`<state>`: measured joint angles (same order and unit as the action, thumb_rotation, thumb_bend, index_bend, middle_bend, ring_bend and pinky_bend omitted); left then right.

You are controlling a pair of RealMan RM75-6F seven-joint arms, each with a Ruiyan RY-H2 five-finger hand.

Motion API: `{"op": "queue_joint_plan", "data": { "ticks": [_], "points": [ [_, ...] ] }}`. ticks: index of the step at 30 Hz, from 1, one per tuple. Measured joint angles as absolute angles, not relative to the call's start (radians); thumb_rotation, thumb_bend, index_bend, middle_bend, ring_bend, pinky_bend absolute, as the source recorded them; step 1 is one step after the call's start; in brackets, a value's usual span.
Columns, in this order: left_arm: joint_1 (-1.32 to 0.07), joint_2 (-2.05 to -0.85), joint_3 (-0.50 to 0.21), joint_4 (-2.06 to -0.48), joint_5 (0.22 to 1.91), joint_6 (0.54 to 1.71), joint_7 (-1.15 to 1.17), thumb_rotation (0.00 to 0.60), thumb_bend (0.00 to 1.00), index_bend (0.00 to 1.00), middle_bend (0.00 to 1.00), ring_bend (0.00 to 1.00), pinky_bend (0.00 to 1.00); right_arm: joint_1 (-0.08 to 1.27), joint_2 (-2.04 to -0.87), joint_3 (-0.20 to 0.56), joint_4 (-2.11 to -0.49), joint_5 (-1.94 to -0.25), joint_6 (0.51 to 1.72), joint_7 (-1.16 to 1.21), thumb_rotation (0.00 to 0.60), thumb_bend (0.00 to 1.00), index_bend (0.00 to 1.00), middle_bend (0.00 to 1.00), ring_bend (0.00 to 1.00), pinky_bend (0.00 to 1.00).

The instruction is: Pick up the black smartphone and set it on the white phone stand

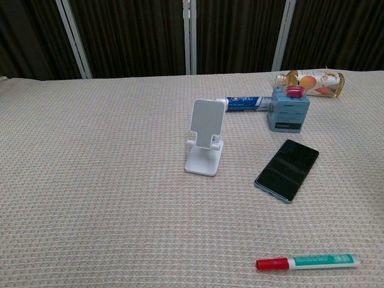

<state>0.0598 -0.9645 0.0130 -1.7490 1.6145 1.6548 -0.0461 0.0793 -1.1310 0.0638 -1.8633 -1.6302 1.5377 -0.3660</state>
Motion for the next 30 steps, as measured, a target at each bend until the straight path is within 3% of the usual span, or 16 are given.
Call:
{"op": "queue_joint_plan", "data": {
  "ticks": [8,14,21,30],
  "points": [
    [0.058,-0.965,0.011,-1.75,1.603,1.646,-0.043,0.6,0.0,0.0,0.0,0.0,0.0,0.083,-1.13,0.06,-1.864,-1.628,1.525,-0.368,0.6,0.0,0.0,0.0,0.0,0.0],
    [0.052,-0.969,-0.002,-1.752,1.58,1.638,-0.033,0.6,0.0,0.0,0.0,0.0,0.0,0.14,-1.128,0.064,-1.842,-1.64,1.433,-0.359,0.6,0.0,0.0,0.0,0.0,0.0],
    [0.031,-0.988,-0.025,-1.739,1.528,1.601,-0.014,0.6,0.0,0.0,0.0,0.0,0.0,0.376,-1.112,0.088,-1.757,-1.723,1.159,-0.262,0.6,0.0,0.01,0.01,0.0,0.0],
    [0.013,-1.017,-0.041,-1.739,1.459,1.553,0.066,0.6,0.0,0.0,0.0,0.0,0.0,0.699,-1.226,0.093,-1.463,-1.852,0.919,-0.053,0.6,0.0,0.18,0.16,0.09,0.11]
  ]
}}
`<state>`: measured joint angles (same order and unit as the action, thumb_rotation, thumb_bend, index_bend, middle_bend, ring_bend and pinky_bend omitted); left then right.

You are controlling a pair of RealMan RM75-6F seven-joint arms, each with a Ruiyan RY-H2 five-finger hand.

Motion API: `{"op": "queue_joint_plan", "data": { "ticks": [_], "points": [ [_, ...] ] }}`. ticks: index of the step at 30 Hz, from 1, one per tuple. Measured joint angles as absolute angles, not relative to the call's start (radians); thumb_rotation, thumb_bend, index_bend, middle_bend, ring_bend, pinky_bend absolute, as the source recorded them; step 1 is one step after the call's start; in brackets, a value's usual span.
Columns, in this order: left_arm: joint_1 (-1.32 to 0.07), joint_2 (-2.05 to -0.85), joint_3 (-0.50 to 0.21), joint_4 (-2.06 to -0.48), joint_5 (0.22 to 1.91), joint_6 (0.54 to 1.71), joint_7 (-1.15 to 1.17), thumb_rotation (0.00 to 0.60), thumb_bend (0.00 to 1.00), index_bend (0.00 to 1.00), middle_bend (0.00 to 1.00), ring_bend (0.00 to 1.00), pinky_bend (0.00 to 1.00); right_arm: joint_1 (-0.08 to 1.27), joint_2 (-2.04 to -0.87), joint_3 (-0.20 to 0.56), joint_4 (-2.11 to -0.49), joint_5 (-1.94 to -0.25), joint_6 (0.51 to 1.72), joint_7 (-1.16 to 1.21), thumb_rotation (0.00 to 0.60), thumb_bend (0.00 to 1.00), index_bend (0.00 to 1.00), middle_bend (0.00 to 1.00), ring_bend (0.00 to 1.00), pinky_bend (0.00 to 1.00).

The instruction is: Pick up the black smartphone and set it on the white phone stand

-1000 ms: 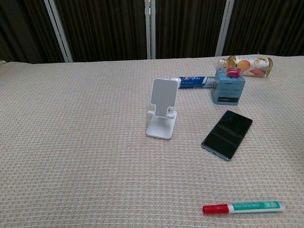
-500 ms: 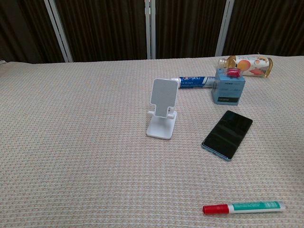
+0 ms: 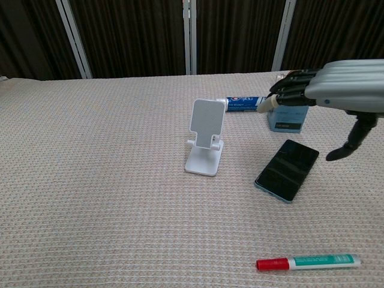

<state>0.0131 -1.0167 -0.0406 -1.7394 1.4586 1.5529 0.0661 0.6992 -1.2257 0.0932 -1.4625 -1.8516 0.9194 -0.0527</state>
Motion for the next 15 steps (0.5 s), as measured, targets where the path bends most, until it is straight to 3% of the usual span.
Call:
{"op": "queue_joint_plan", "data": {
  "ticks": [9,15],
  "points": [
    [-0.008,-1.042,-0.057,-1.712,1.382,1.495,0.097,0.6,0.0,0.0,0.0,0.0,0.0,0.819,-1.396,0.027,-1.144,-1.941,0.89,0.054,0.6,0.0,0.22,0.21,0.13,0.12],
    [-0.022,-1.057,-0.061,-1.699,1.355,1.467,0.122,0.6,0.0,0.0,0.0,0.0,0.0,0.849,-1.486,-0.043,-0.977,-1.985,0.945,0.123,0.6,0.0,0.25,0.22,0.14,0.12]
  ]
}}
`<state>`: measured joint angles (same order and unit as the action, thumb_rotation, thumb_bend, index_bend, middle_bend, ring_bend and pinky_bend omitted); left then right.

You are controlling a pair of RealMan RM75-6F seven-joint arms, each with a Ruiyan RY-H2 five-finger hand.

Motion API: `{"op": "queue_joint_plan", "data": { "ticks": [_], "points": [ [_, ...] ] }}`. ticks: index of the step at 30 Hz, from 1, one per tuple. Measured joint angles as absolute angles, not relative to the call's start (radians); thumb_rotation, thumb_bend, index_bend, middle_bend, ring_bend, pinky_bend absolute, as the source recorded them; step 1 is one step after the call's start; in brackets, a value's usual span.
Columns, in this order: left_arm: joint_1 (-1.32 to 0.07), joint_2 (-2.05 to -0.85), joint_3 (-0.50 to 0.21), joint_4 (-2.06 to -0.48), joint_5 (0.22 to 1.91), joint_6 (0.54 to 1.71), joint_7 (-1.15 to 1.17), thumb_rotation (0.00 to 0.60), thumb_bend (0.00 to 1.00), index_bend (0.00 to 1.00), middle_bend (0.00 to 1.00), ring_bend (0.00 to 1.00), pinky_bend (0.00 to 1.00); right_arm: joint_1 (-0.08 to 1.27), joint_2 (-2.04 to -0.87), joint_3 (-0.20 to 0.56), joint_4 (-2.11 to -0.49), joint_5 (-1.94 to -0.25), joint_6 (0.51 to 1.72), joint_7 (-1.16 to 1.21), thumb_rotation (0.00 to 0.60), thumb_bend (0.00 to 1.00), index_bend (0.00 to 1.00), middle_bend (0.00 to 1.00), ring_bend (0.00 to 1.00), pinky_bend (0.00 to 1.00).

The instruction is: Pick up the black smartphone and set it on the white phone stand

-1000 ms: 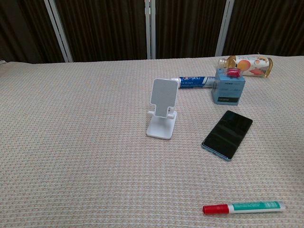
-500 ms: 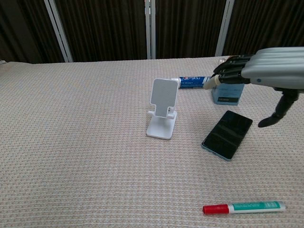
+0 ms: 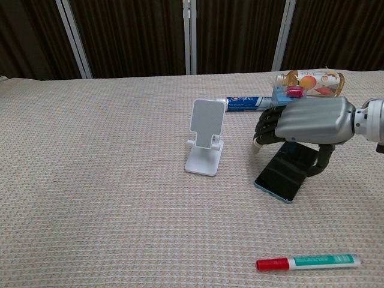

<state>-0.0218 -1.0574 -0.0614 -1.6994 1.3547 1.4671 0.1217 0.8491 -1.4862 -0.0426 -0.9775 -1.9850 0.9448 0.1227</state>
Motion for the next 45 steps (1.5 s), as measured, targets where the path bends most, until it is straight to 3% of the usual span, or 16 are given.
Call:
{"op": "queue_joint_plan", "data": {
  "ticks": [12,21,27,32,45],
  "points": [
    [-0.031,-1.07,-0.065,-1.697,1.338,1.459,0.146,0.6,0.0,0.0,0.0,0.0,0.0,0.862,-1.629,-0.134,-0.673,-2.028,1.101,0.18,0.6,0.0,0.25,0.2,0.14,0.08],
    [-0.031,-1.075,-0.062,-1.708,1.347,1.468,0.163,0.6,0.0,0.0,0.0,0.0,0.0,0.86,-1.667,-0.193,-0.552,-2.021,1.129,0.214,0.6,0.0,0.25,0.18,0.14,0.08],
    [-0.032,-1.078,-0.06,-1.713,1.346,1.47,0.174,0.6,0.0,0.0,0.0,0.0,0.0,0.862,-1.672,-0.222,-0.534,-2.015,1.131,0.238,0.6,0.0,0.22,0.17,0.14,0.1],
    [-0.033,-1.081,-0.06,-1.712,1.344,1.47,0.179,0.6,0.0,0.0,0.0,0.0,0.0,0.867,-1.671,-0.235,-0.537,-2.008,1.137,0.252,0.6,0.0,0.18,0.16,0.14,0.19],
    [-0.036,-1.084,-0.06,-1.705,1.338,1.465,0.18,0.6,0.0,0.0,0.0,0.0,0.0,0.869,-1.623,-0.256,-0.61,-1.983,1.143,0.219,0.6,0.0,0.15,0.14,0.14,0.24]
  ]
}}
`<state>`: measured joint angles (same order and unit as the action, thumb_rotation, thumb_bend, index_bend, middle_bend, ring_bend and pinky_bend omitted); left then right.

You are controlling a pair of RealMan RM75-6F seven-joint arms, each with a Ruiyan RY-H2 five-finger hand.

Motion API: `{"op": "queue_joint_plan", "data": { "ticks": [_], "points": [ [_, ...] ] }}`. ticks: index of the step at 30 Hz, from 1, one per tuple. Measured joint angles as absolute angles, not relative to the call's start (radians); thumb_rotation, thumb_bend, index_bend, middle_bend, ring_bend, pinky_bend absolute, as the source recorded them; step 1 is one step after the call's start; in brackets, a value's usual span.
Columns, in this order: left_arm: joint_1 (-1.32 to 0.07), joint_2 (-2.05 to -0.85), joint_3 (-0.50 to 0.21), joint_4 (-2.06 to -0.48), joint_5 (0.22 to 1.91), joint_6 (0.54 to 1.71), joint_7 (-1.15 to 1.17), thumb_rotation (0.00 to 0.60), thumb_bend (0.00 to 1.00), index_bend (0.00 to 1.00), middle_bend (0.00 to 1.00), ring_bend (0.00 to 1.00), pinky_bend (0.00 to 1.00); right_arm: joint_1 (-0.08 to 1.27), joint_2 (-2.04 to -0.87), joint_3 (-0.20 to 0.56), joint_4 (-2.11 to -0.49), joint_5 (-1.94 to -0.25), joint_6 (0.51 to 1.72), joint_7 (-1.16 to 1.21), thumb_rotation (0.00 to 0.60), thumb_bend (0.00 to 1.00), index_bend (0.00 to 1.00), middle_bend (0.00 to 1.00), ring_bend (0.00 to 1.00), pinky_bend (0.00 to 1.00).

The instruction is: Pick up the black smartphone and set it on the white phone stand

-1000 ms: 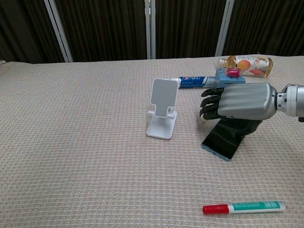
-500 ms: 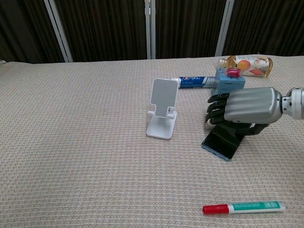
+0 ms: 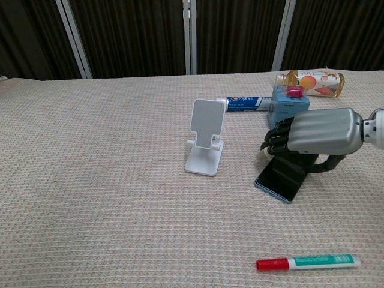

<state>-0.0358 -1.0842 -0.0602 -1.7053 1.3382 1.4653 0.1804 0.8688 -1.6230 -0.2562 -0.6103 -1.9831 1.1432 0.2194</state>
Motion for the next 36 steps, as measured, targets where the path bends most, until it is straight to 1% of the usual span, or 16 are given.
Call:
{"op": "queue_joint_plan", "data": {
  "ticks": [6,13,24,26,27,28,30,31,32,34,36],
  "points": [
    [-0.035,-1.085,-0.059,-1.706,1.339,1.466,0.184,0.6,0.0,0.0,0.0,0.0,0.0,0.869,-1.596,-0.264,-0.657,-1.986,1.17,0.199,0.6,0.0,0.14,0.14,0.14,0.24],
    [-0.034,-1.085,-0.057,-1.709,1.342,1.471,0.184,0.6,0.0,0.0,0.0,0.0,0.0,0.866,-1.572,-0.273,-0.703,-1.984,1.169,0.169,0.6,0.0,0.14,0.14,0.14,0.24],
    [-0.035,-1.087,-0.055,-1.711,1.344,1.471,0.192,0.6,0.0,0.0,0.0,0.0,0.0,0.882,-1.611,-0.27,-0.666,-1.974,1.132,0.16,0.6,0.0,0.14,0.12,0.14,0.23],
    [-0.036,-1.087,-0.056,-1.709,1.341,1.47,0.192,0.6,0.0,0.0,0.0,0.0,0.0,0.885,-1.617,-0.274,-0.654,-1.974,1.122,0.172,0.6,0.0,0.15,0.13,0.15,0.24],
    [-0.036,-1.088,-0.056,-1.708,1.34,1.468,0.192,0.6,0.0,0.0,0.0,0.0,0.0,0.886,-1.62,-0.278,-0.646,-1.974,1.115,0.184,0.6,0.0,0.17,0.14,0.16,0.24],
    [-0.037,-1.088,-0.056,-1.707,1.339,1.466,0.192,0.6,0.0,0.0,0.0,0.0,0.0,0.888,-1.623,-0.283,-0.639,-1.975,1.11,0.193,0.6,0.0,0.21,0.19,0.18,0.25],
    [-0.038,-1.089,-0.056,-1.706,1.336,1.463,0.192,0.6,0.0,0.0,0.0,0.0,0.0,0.889,-1.632,-0.291,-0.618,-1.976,1.102,0.214,0.6,0.04,0.32,0.32,0.28,0.26],
    [-0.039,-1.089,-0.057,-1.706,1.334,1.462,0.193,0.6,0.0,0.0,0.0,0.0,0.0,0.889,-1.636,-0.293,-0.61,-1.976,1.103,0.222,0.6,0.08,0.4,0.41,0.35,0.28],
    [-0.04,-1.09,-0.058,-1.705,1.333,1.461,0.194,0.6,0.0,0.0,0.0,0.0,0.0,0.889,-1.639,-0.294,-0.603,-1.977,1.107,0.227,0.6,0.11,0.47,0.48,0.4,0.29],
    [-0.04,-1.091,-0.058,-1.705,1.332,1.459,0.195,0.6,0.0,0.0,0.0,0.0,0.0,0.886,-1.644,-0.296,-0.591,-1.978,1.129,0.238,0.6,0.15,0.54,0.56,0.46,0.31],
    [-0.042,-1.091,-0.057,-1.706,1.331,1.455,0.195,0.6,0.0,0.0,0.0,0.0,0.0,0.881,-1.649,-0.296,-0.575,-1.981,1.163,0.246,0.6,0.16,0.55,0.58,0.49,0.32]
  ]
}}
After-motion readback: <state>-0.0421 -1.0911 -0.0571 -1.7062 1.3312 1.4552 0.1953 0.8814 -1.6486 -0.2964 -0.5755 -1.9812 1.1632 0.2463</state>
